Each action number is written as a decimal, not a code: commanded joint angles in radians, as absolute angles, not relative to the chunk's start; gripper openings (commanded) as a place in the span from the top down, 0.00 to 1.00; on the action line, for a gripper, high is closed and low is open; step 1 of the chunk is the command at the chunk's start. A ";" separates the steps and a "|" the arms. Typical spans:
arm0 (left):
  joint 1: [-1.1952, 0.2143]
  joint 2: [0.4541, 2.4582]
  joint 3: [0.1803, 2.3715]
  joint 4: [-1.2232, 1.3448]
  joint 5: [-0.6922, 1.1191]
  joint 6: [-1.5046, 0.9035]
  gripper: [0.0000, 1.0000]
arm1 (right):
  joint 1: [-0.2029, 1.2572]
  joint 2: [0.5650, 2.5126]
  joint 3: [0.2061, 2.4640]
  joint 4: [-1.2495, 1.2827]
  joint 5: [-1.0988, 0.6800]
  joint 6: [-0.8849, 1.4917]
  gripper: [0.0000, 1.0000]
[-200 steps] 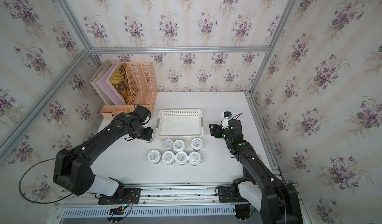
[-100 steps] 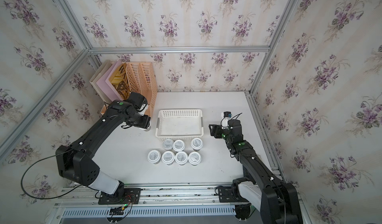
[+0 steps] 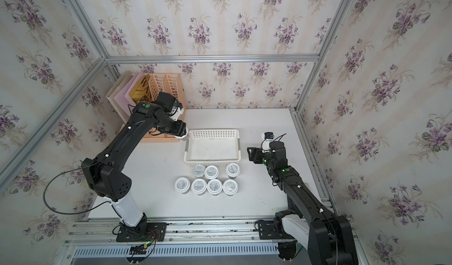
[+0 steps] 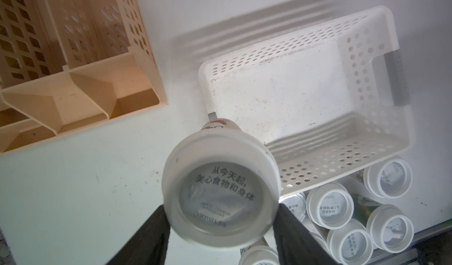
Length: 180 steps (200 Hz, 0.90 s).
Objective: Put the yogurt in the basket
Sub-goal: Place the yogurt in the basket.
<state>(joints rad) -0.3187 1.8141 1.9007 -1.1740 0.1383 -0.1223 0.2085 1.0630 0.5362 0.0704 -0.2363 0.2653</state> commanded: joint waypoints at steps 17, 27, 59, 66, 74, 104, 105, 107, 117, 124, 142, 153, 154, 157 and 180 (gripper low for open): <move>-0.342 1.906 1.994 -1.198 0.199 -0.116 0.32 | 0.209 1.068 0.539 0.088 -0.242 0.259 0.21; -0.346 1.929 2.019 -1.197 0.212 -0.115 0.32 | 0.209 1.069 0.539 0.089 -0.243 0.258 0.21; -0.351 1.994 2.086 -1.198 0.234 -0.117 0.32 | 0.209 1.072 0.540 0.089 -0.244 0.259 0.21; -0.352 2.007 2.092 -1.196 0.243 -0.114 0.32 | 0.210 1.072 0.540 0.089 -0.243 0.258 0.21; -0.354 2.026 2.101 -1.193 0.248 -0.112 0.32 | 0.209 1.074 0.540 0.089 -0.244 0.259 0.21; -0.360 2.091 2.131 -1.212 0.232 -0.103 0.32 | 0.209 1.078 0.540 0.087 -0.246 0.259 0.21; -0.361 2.092 2.130 -1.211 0.232 -0.104 0.32 | 0.210 1.078 0.540 0.087 -0.246 0.259 0.21; -0.361 2.093 2.128 -1.211 0.230 -0.104 0.31 | 0.209 1.077 0.540 0.087 -0.247 0.259 0.21; -0.360 2.098 2.118 -1.202 0.223 -0.102 0.31 | 0.209 1.078 0.541 0.087 -0.247 0.259 0.21; -0.360 2.100 2.109 -1.196 0.219 -0.104 0.31 | 0.210 1.079 0.541 0.087 -0.247 0.258 0.21; -0.361 2.110 2.096 -1.186 0.202 -0.101 0.31 | 0.209 1.080 0.541 0.087 -0.250 0.259 0.21; -0.360 2.120 2.094 -1.183 0.198 -0.101 0.31 | 0.209 1.080 0.541 0.087 -0.249 0.259 0.21; -0.360 2.122 2.093 -1.183 0.198 -0.102 0.31 | 0.210 1.080 0.541 0.087 -0.250 0.259 0.21; -0.360 2.125 2.092 -1.181 0.197 -0.100 0.31 | 0.209 1.080 0.541 0.087 -0.249 0.259 0.21; -0.360 2.149 2.084 -1.177 0.189 -0.100 0.31 | 0.209 1.078 0.541 0.087 -0.249 0.259 0.21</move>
<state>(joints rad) -0.3595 2.1319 2.0922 -1.1862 0.2100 -0.1116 0.2085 1.0801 0.5362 0.0708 -0.2478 0.2623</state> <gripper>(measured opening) 0.693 0.789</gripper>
